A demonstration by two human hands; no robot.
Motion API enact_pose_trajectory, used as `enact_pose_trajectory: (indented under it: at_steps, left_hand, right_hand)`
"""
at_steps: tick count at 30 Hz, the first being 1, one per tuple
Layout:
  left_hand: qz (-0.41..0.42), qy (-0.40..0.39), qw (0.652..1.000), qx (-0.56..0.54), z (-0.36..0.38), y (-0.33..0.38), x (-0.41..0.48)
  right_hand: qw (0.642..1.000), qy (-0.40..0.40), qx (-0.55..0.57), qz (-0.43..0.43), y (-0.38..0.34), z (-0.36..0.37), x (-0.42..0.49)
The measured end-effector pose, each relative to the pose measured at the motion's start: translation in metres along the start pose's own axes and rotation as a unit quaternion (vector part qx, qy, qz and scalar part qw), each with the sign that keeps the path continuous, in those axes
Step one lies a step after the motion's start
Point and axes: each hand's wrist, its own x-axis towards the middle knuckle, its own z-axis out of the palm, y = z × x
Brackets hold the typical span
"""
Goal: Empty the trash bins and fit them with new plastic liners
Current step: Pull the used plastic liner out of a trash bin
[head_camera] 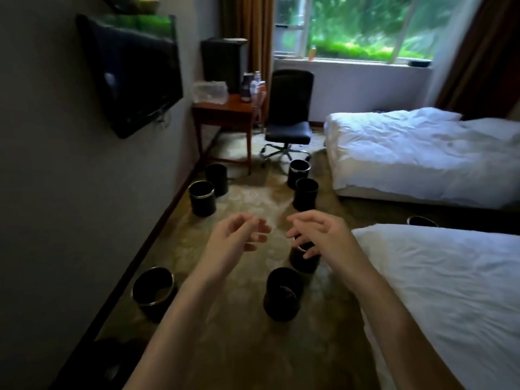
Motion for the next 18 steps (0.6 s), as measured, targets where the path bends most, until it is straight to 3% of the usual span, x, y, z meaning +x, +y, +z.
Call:
enact_pose_trajectory:
  at_steps: [10, 18]
  left_hand:
    - [-0.017, -0.231, 0.972, -0.022, 0.090, -0.022, 0.145]
    - [-0.078, -0.399, 0.913, -0.035, 0.210, -0.035, 0.124]
  right_hand:
    - [0.974, 0.211, -0.021, 0.078, 0.039, -0.050, 0.046]
    - [0.902, 0.403, -0.002, 0.155, 0.056, -0.116, -0.038]
